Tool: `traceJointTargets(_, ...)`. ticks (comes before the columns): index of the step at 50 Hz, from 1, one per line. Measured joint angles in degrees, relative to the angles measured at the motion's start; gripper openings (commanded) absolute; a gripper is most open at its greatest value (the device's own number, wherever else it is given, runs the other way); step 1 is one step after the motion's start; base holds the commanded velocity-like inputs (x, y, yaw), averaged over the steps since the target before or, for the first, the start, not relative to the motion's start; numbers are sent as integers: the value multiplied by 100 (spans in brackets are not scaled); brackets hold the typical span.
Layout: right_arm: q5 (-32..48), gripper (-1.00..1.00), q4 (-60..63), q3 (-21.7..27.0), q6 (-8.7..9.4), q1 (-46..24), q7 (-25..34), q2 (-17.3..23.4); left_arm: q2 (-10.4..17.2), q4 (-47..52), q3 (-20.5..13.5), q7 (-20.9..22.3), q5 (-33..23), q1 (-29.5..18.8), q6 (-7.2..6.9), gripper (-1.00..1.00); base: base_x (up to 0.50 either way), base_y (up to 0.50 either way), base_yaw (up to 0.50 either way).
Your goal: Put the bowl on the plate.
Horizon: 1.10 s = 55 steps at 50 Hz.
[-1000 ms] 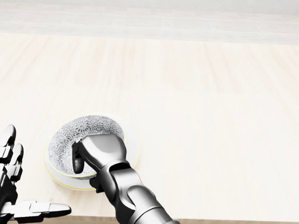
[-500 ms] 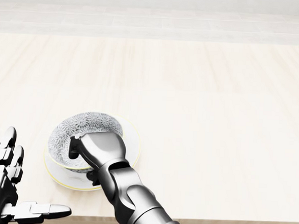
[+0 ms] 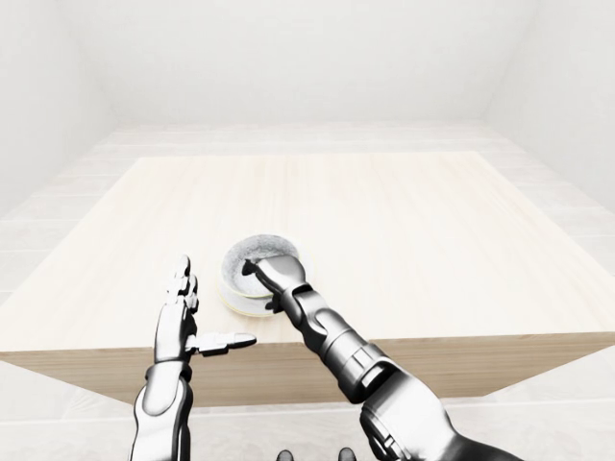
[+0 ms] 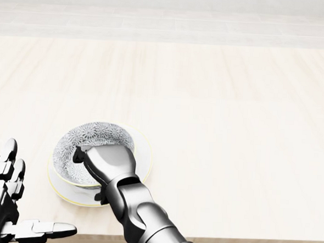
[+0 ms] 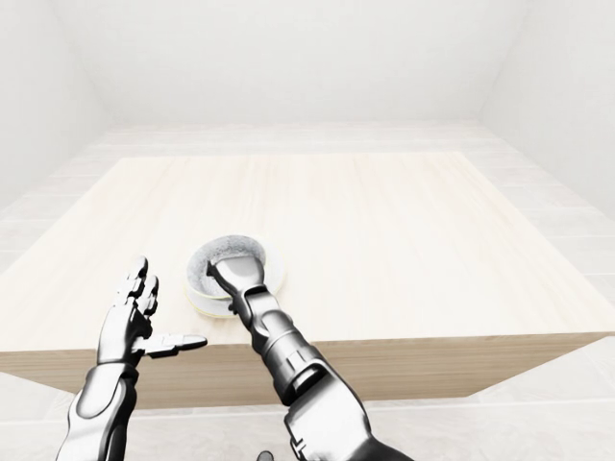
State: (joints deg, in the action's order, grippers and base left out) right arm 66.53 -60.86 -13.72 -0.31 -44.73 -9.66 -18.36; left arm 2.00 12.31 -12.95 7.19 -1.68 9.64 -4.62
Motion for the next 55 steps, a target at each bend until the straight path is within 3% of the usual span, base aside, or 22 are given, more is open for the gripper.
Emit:
traceJointTargets(5, 8, 50, 28, -6, 8, 11, 17, -5, -1, -6, -2, 1, 1, 7, 12, 100, 0, 0, 0)
traceJointTargets(10, 20, 60, 72, -14, 21, 32, 40, -10, -2, -7, -1, -1, 0, 8, 14, 100, 0, 0, 0)
traceJointTargets(31, 63, 70, 439, -44, 114, 145, 228, -18, 6, -42, 23, -14, -6, -47, 0, 100, 0, 0, 0)
traceJointTargets(55, 161, 89, 1698, -155, 411, 619, 817, -15, 41, -87, 86, -58, -16, -143, -38, 100, 0, 0, 0)
